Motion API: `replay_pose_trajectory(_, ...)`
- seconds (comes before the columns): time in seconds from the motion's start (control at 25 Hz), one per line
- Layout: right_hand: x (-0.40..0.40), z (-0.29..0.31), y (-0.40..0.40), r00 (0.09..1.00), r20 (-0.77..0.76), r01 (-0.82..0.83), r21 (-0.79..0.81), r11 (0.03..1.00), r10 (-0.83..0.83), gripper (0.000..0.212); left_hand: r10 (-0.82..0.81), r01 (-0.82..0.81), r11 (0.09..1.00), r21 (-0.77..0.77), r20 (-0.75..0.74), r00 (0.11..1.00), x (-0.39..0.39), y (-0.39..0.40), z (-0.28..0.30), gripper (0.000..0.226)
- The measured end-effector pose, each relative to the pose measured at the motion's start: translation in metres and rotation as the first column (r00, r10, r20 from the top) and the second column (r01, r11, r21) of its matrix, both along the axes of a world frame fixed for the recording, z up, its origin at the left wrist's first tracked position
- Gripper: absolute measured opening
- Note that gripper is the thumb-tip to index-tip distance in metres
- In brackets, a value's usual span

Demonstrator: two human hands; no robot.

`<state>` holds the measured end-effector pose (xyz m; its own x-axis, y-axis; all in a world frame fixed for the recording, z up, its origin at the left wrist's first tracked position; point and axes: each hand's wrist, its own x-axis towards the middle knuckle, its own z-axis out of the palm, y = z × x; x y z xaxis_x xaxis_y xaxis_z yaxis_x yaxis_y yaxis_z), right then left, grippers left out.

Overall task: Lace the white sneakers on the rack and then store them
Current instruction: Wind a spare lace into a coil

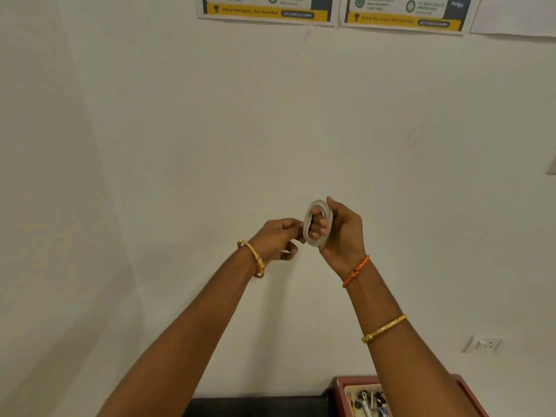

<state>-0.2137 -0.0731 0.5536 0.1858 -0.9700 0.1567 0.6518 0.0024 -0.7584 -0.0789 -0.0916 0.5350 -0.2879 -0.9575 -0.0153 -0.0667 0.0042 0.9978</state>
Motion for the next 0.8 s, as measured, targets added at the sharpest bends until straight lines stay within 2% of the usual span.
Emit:
replay_pose_trajectory(0.12, -0.003, -0.014, -0.007, 0.988, 0.126, 0.080, 0.039, 0.996, -0.084, 0.042, 0.047, -0.039, 0.997, -0.064, 0.116, 0.992, -0.003, 0.005, -0.011, 0.014)
replay_pose_trajectory(0.2, -0.005, -0.025, -0.011, 0.981, 0.115, 0.151, 0.067, 0.986, -0.158, 0.039, 0.094, -0.071, 0.987, -0.142, 0.161, 0.982, -0.005, 0.007, -0.015, 0.015)
replay_pose_trajectory(0.36, 0.003, -0.046, -0.011, 0.957, -0.045, 0.290, 0.063, 0.955, -0.288, 0.035, 0.238, -0.190, 0.947, -0.259, 0.167, 0.957, -0.019, 0.010, -0.026, 0.014)
replay_pose_trajectory(0.48, 0.011, -0.059, -0.010, 0.897, -0.214, 0.410, 0.070, 0.909, -0.388, 0.030, 0.397, -0.285, 0.874, -0.394, 0.239, 0.886, -0.037, 0.016, -0.048, 0.013)
replay_pose_trajectory(0.56, 0.013, -0.070, -0.007, 0.854, -0.319, 0.454, 0.071, 0.888, -0.411, 0.033, 0.423, -0.280, 0.853, -0.441, 0.267, 0.866, -0.044, 0.019, -0.065, 0.019)
replay_pose_trajectory(0.68, 0.008, -0.082, 0.002, 0.817, -0.403, 0.472, 0.057, 0.880, -0.412, 0.039, 0.395, -0.271, 0.870, -0.413, 0.252, 0.883, -0.050, 0.021, -0.083, 0.018)
replay_pose_trajectory(0.8, 0.004, -0.096, 0.008, 0.834, -0.404, 0.442, 0.081, 0.893, -0.376, 0.038, 0.432, -0.335, 0.869, -0.363, 0.231, 0.872, -0.054, 0.022, -0.095, 0.018)
